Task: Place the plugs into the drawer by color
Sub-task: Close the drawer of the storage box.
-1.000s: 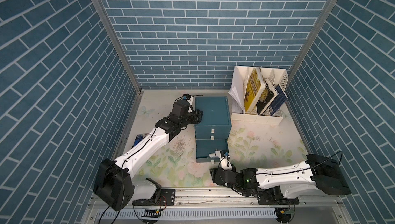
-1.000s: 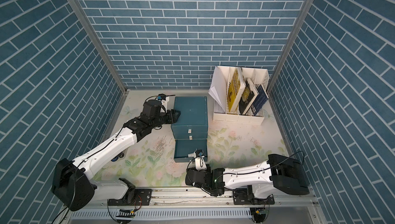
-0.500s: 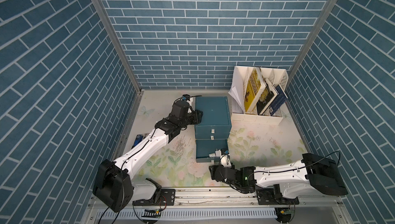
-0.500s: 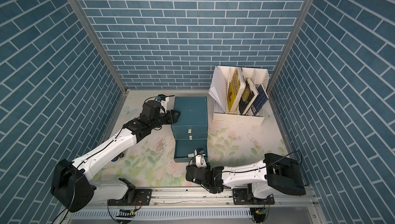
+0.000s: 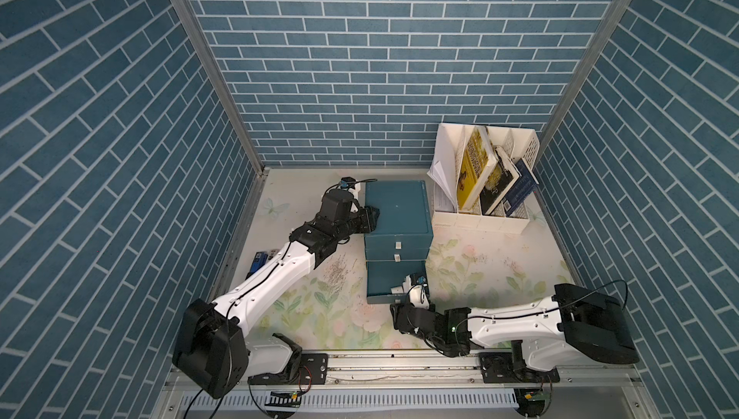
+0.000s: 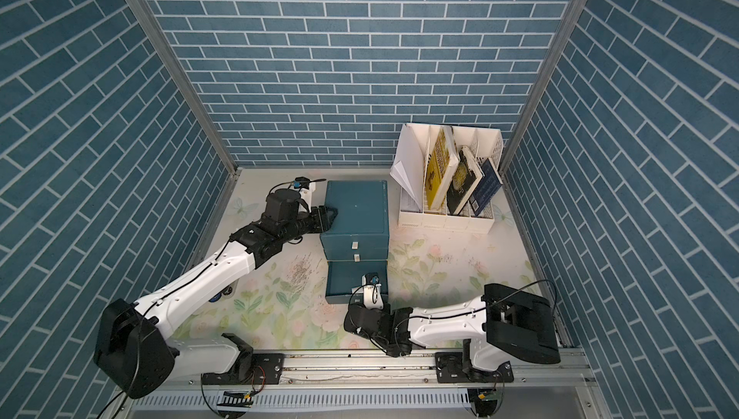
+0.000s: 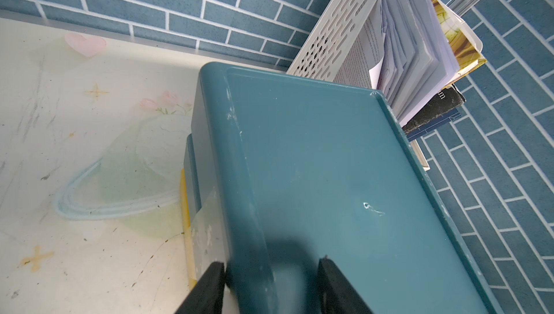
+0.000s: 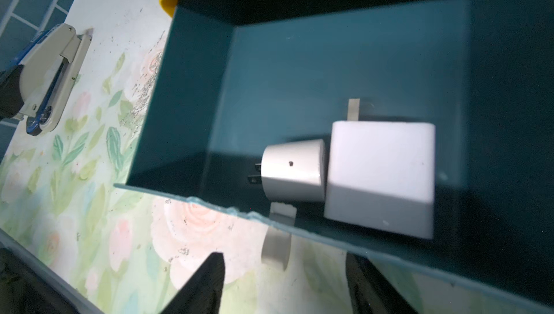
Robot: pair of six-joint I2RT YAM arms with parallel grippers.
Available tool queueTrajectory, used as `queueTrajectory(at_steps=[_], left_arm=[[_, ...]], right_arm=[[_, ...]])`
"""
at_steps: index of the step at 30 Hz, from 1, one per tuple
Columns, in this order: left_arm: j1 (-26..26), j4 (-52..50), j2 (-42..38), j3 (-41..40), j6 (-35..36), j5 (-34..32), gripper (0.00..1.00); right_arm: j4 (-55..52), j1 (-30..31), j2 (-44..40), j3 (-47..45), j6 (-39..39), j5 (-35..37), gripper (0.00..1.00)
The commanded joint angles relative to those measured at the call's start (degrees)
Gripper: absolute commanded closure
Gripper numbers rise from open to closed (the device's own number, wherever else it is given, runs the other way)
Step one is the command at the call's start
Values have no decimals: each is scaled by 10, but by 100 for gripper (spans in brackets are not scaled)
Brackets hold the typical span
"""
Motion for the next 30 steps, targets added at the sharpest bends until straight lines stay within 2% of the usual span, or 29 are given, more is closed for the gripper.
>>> queueTrajectory(at_steps=[1,18,30], left_arm=[[2,-50,4,-22,15,6,46],[2,-50,-4,-37,20,14,48],[2,-52,-6,-43,23,17,48]], right_arm=[[2,-6,13,22,-26,28,40],[57,-35,33,23,-79,93,48],[85,-40,38,11,-113,174,38]])
